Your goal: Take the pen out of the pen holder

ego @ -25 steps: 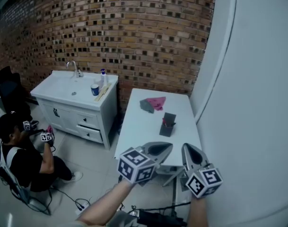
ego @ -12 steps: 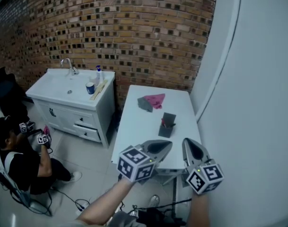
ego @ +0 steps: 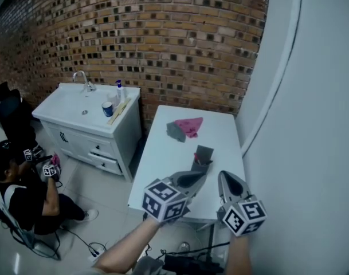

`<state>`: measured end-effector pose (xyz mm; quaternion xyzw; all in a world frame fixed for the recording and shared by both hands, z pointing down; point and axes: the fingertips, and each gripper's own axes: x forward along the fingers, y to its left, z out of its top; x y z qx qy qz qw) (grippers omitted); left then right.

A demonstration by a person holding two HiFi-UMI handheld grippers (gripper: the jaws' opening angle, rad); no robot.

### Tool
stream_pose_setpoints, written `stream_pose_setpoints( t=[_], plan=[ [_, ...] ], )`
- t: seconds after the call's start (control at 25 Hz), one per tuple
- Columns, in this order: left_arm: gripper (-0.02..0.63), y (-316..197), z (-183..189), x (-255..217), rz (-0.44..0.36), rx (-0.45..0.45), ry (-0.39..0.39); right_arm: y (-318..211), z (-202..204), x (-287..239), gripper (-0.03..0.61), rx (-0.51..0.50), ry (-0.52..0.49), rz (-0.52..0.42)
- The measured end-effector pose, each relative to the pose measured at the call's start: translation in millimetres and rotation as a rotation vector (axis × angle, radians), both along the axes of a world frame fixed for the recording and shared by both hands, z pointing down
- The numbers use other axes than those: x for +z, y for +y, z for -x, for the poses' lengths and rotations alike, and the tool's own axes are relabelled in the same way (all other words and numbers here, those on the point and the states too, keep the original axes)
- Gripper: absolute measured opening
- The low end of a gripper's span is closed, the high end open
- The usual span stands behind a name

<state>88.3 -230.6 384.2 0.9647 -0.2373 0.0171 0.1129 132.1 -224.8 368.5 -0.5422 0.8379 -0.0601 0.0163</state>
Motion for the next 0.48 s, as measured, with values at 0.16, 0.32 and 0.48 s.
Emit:
stream_pose_setpoints(
  t=[0.16, 0.32, 0.48],
  plan=[
    [-0.008, -25.9, -8.2, 5.9, 0.001, -0.031, -0.011, -27.6, -12.2, 8.7, -0.012, -0.017, -0.008, 0.012],
    [-0.008, -46.7, -13.9, 9.9, 0.007, -0.066, -0.015, -51.9, -21.3, 14.9, -0.012, -0.041, -0.01, 0.024],
    [-0.008, -63.6, -16.2, 10.2, 0.013, -0.098, -0.025, -69.3, -26.5, 20.4, -0.012, -0.061, -0.008, 0.05]
  ],
)
